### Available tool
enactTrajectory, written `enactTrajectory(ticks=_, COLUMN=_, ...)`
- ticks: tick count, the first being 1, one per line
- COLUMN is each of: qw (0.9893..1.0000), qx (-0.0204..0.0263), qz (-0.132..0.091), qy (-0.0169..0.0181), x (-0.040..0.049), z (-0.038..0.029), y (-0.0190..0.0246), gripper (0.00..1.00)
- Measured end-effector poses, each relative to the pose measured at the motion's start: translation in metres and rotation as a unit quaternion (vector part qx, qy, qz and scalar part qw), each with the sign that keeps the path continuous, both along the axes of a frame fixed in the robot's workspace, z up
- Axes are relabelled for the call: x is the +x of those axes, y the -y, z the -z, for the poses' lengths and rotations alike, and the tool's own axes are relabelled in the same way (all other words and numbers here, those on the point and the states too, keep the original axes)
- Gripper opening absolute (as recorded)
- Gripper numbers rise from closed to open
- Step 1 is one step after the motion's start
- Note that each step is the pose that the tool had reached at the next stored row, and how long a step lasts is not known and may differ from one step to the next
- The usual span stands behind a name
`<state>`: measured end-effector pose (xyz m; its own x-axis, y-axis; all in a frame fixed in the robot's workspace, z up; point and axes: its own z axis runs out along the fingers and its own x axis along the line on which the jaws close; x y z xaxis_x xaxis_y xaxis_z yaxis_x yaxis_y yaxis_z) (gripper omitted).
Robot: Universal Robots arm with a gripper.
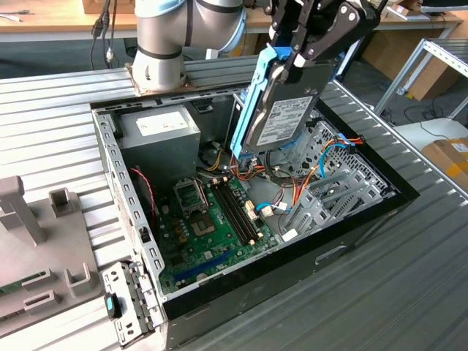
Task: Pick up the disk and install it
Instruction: 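Pick up the disk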
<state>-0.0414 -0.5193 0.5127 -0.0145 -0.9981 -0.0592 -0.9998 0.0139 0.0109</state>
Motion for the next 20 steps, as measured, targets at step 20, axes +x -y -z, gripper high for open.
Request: enactTrajectory(ticks=20, qw=1.0, qx=0.0, qz=0.0, qy=0.0, x=0.0282, z=0.0004, y=0.0465, gripper=0.37)
